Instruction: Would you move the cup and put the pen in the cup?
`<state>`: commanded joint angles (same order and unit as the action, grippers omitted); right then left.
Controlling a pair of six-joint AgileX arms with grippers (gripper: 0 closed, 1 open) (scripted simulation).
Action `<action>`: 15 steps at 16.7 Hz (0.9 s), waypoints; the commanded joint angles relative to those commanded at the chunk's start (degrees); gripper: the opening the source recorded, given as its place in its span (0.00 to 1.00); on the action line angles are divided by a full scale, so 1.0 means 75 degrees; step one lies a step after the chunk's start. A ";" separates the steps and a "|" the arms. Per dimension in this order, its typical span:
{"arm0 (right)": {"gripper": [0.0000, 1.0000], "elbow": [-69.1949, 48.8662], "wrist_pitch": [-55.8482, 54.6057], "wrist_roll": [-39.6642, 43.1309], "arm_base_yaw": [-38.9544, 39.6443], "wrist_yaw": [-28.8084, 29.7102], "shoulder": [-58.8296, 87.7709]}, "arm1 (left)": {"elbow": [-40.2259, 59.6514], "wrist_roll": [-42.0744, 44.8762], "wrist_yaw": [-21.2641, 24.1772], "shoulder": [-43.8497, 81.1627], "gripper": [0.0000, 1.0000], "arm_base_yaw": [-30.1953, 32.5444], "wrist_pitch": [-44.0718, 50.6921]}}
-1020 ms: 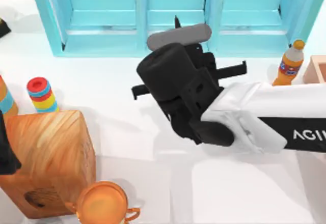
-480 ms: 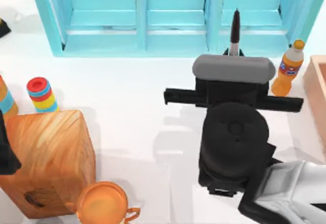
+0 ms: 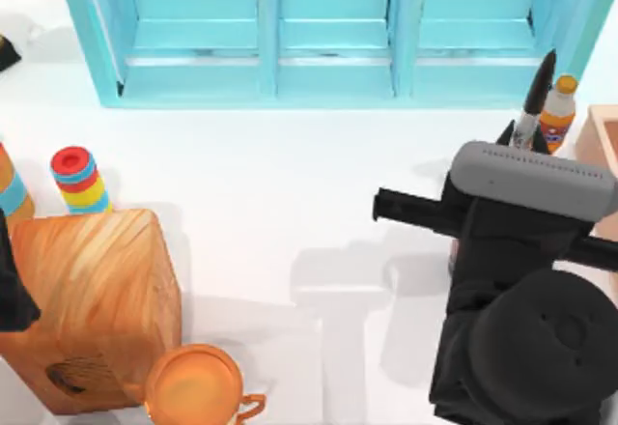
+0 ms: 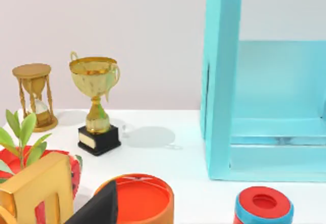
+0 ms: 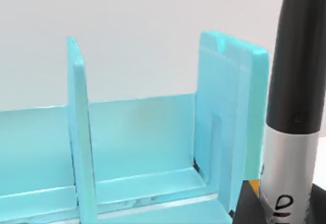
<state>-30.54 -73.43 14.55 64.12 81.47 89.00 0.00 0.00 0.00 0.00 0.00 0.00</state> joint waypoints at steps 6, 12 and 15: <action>0.00 -0.0003 -0.0013 -0.0009 -0.0044 -0.0013 0.0030 | 0.0000 0.0000 0.0000 0.0000 1.00 0.0000 0.0000; 0.00 -0.0020 0.0193 -0.0371 -0.0475 -0.0445 0.0213 | 0.0000 0.0000 0.0000 0.0000 1.00 0.0000 0.0000; 0.00 -0.0042 0.0284 -0.0574 -0.0697 -0.0662 0.0304 | 0.0000 0.0000 0.0000 0.0000 1.00 0.0000 0.0000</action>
<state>-30.85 -71.30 10.24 58.89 76.50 91.28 0.00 0.00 0.00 0.00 0.00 0.00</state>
